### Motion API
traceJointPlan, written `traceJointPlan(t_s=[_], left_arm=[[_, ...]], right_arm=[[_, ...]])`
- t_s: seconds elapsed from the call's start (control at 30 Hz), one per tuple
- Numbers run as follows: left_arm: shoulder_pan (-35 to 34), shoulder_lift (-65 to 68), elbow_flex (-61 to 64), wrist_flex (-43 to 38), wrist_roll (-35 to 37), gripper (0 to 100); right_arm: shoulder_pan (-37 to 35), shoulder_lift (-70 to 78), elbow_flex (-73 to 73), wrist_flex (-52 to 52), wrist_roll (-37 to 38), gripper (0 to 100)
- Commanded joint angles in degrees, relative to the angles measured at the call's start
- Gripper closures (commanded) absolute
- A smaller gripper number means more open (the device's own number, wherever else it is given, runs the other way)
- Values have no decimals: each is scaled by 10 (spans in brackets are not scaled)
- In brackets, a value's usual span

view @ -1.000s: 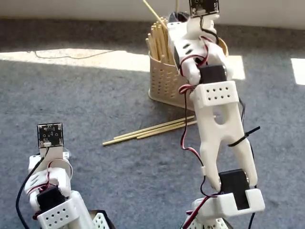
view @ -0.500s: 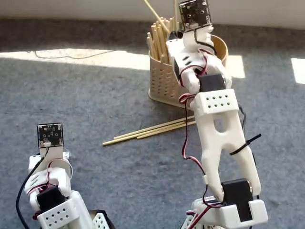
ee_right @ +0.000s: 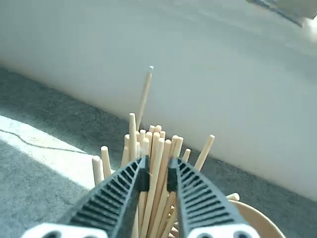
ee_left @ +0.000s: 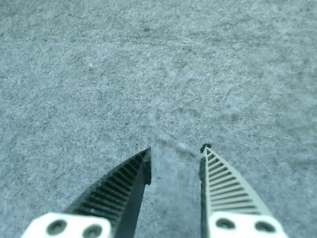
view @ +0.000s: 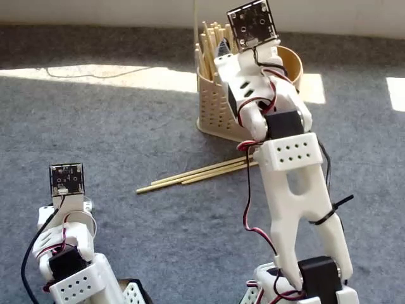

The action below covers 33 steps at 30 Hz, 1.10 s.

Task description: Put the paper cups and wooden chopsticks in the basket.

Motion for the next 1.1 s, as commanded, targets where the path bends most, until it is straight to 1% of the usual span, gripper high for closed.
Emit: traceJointPlan(t_s=[0.0,0.07,0.13,0.27,0.43,0.53,0.63,0.73,0.83,1.03,1.07], left_arm=[[10,-2,-1,-2,-5,832],[9,-2,-1,-2,-5,832],[8,-2,-1,-2,-5,832],[10,-2,-2,-2,-5,832],[10,-2,-2,-2,-5,832],[10,-2,-2,-2,-5,832],[10,-2,-2,-1,-5,832],[10,-2,-2,-1,-5,832],[10,-2,-2,-1,-5,832],[7,-2,-3,0,-5,832],[7,-2,-3,0,-5,832]], right_arm=[[-7,-50,-2,2,6,991],[-15,-70,2,3,7,992],[-21,-91,3,29,7,992],[-63,-128,0,111,8,992],[-135,-137,0,204,8,992],[-182,-136,4,225,8,991],[-218,-131,4,223,7,991],[-237,-85,2,225,6,990],[-239,-12,-8,218,6,988],[-229,153,-109,203,4,988],[-225,182,-133,203,-10,988]])
